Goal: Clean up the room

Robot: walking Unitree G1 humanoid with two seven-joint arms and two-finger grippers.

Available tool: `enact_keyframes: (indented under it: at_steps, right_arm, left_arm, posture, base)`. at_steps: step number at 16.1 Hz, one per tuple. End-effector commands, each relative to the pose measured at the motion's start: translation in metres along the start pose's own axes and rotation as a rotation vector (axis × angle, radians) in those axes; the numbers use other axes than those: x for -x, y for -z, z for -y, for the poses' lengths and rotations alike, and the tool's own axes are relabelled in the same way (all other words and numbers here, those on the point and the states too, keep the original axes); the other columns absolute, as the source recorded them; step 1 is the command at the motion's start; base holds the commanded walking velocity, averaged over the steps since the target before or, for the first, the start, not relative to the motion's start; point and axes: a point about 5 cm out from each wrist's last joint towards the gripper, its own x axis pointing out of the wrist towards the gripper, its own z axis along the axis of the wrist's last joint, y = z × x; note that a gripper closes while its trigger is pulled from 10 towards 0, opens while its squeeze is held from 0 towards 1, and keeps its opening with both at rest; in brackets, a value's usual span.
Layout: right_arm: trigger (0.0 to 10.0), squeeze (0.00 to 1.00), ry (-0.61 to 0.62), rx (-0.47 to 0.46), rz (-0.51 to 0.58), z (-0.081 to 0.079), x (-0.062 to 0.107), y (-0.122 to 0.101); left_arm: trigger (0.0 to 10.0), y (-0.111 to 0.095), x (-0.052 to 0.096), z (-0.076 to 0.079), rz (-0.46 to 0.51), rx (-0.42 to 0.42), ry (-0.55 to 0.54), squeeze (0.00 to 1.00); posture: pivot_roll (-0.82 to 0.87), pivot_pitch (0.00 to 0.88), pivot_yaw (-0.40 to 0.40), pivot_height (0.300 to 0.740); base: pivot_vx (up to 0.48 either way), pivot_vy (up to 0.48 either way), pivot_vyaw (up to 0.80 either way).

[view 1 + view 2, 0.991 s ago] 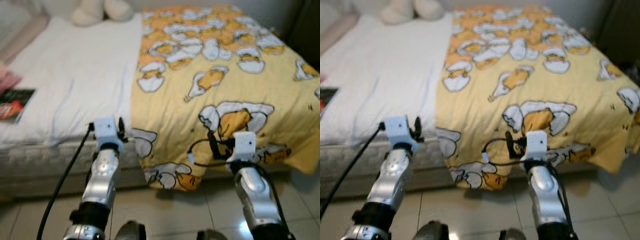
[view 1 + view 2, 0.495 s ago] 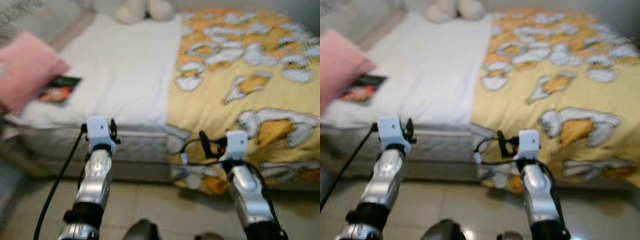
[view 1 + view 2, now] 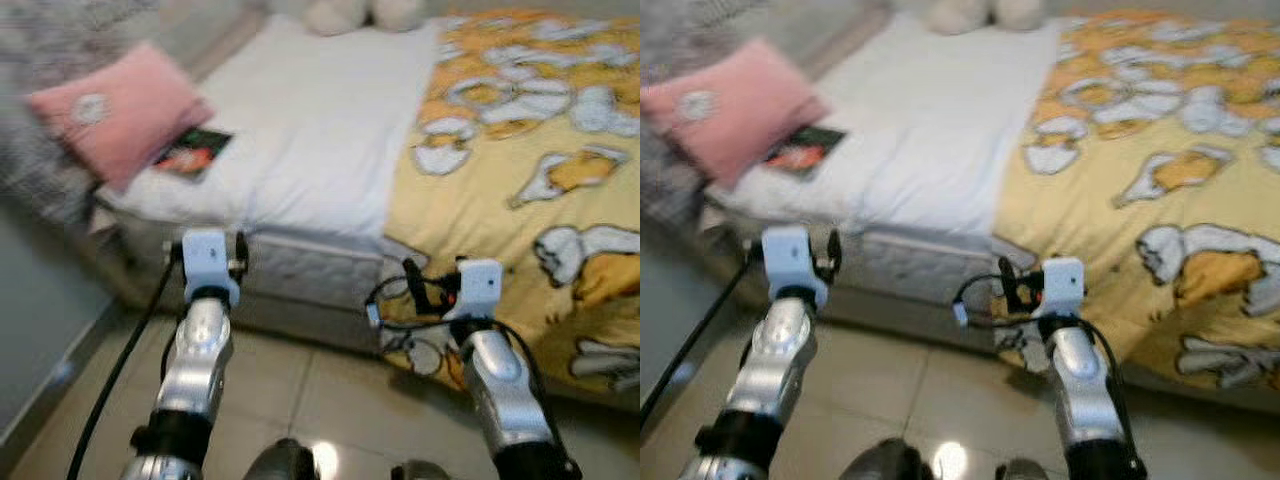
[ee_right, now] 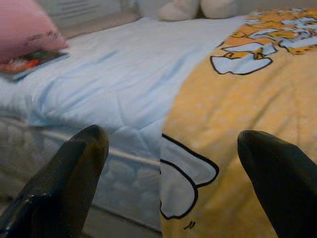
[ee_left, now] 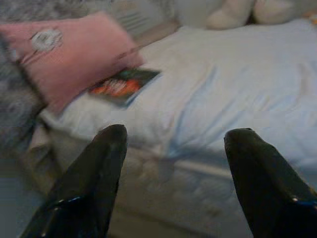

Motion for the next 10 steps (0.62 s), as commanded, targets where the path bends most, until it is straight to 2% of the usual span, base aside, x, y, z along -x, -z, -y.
enact_keyframes:
  at_steps: [1, 4, 7, 8, 10]
  right_arm:
    - [10.0, 0.00, -0.023, 0.007, 0.008, -0.004, -0.001, -0.001]
    - [10.0, 0.00, -0.070, 0.024, 0.001, -0.011, 0.009, 0.000]
    - [10.0, 0.00, -0.137, 0.015, -0.074, -0.017, 0.033, 0.017]
    - [10.0, 0.00, -0.136, 0.016, -0.078, -0.016, 0.035, 0.017]
    - [10.0, 0.00, -0.117, 0.017, -0.078, -0.013, 0.029, 0.015]
  left_arm:
    - [10.0, 0.002, 0.002, 0.000, -0.007, -0.012, 0.022, 0.00]
    - [10.0, 0.006, 0.011, 0.004, -0.017, 0.023, 0.081, 0.00]
    - [10.0, 0.015, 0.027, 0.006, -0.069, 0.016, 0.126, 0.00]
    - [10.0, 0.016, 0.027, 0.005, -0.077, 0.012, 0.123, 0.00]
    - [10.0, 0.014, 0.018, 0.001, -0.091, 0.030, 0.072, 0.00]
  posture:
    - [-0.16, 0.000, 0.085, 0.695]
    - [-0.15, 0.000, 0.087, 0.695]
    - [-0.15, 0.000, 0.089, 0.695]
    - [-0.15, 0.000, 0.089, 0.695]
    - [-0.16, 0.000, 0.088, 0.695]
  base:
    - [0.000, -0.454, 0.61]
    - [0.000, -0.450, 0.61]
    - [0.000, -0.447, 0.60]
    - [0.000, -0.446, 0.60]
    - [0.000, 0.000, 0.60]
